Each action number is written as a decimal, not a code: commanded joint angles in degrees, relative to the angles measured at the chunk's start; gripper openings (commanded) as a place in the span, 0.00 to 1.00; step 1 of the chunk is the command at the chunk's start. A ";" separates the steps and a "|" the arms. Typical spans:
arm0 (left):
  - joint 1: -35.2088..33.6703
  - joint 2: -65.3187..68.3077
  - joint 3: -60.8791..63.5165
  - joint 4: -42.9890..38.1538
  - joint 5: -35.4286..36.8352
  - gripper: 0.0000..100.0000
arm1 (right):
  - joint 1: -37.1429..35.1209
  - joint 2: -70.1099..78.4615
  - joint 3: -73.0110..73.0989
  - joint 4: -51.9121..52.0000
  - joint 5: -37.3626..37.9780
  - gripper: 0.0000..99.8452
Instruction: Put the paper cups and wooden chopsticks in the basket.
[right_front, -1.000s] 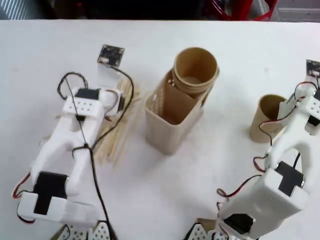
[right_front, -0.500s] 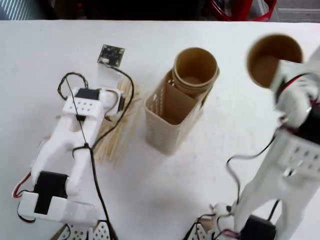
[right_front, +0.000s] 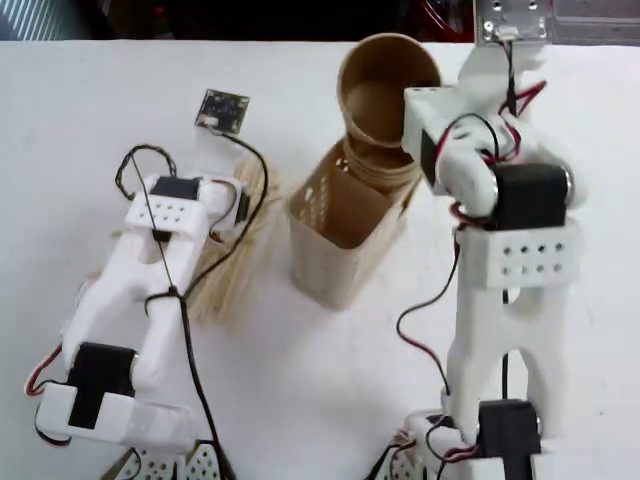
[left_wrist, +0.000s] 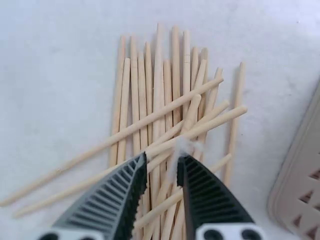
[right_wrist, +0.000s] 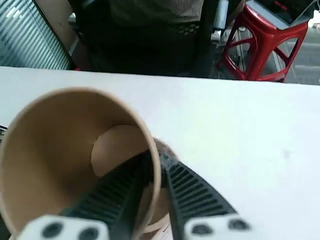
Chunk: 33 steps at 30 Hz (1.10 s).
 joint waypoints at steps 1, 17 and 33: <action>0.48 -1.98 -0.26 -1.14 0.18 0.12 | 1.01 2.24 -1.49 0.57 -0.53 0.02; 0.57 -1.98 -0.35 -1.14 0.18 0.12 | 5.05 2.07 -1.49 1.98 -0.18 0.12; 0.40 -1.98 -0.35 -1.14 0.18 0.12 | 4.97 17.19 4.92 1.27 -0.18 0.12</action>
